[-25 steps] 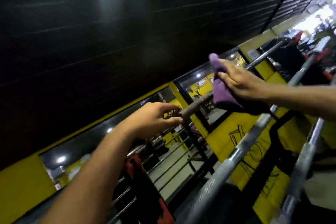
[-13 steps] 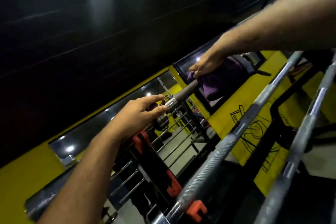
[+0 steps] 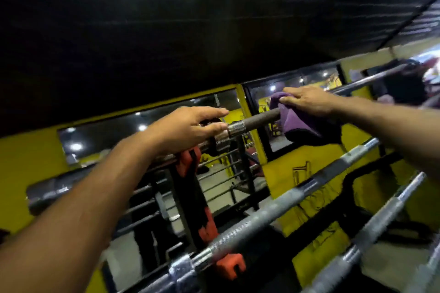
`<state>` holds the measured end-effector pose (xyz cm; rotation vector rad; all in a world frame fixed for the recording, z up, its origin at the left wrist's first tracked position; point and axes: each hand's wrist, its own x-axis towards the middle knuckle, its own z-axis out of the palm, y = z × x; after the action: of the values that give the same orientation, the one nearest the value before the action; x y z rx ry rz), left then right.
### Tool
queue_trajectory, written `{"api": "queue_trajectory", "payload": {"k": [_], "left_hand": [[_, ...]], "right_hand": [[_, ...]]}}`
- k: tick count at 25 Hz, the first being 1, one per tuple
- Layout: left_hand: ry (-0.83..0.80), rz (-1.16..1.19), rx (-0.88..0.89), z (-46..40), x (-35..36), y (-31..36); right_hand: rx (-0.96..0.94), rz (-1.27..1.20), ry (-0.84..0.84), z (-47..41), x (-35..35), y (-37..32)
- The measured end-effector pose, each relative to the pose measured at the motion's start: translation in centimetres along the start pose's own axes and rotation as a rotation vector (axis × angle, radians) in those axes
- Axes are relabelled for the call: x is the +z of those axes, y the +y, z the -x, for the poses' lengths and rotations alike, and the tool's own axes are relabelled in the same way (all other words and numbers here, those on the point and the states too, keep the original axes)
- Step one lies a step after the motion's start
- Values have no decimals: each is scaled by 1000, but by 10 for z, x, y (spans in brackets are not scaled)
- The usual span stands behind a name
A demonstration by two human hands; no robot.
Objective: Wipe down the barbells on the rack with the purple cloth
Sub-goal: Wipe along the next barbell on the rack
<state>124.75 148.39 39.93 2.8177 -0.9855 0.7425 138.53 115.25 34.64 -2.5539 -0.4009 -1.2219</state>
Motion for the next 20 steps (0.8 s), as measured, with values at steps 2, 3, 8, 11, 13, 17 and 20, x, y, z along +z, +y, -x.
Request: {"api": "queue_trajectory", "payload": {"k": [2, 3, 8, 11, 13, 17, 20], "left_hand": [[30, 2, -3, 6, 1, -4], [55, 8, -2, 7, 0, -5], [70, -11, -75, 1, -1, -5], [94, -43, -83, 2, -2, -5], [73, -56, -87, 4, -2, -6], [15, -32, -85, 8, -5, -5], [16, -39, -60, 7, -4, -3]], "right_hand": [[20, -56, 38, 2, -1, -14], [26, -61, 66, 4, -3, -23], [-193, -127, 99, 22, 7, -92], [-366, -174, 205, 44, 23, -116], [-426, -139, 192, 43, 26, -93], [-155, -192, 115, 16, 5, -20], [1, -194, -58, 3, -6, -1]]}}
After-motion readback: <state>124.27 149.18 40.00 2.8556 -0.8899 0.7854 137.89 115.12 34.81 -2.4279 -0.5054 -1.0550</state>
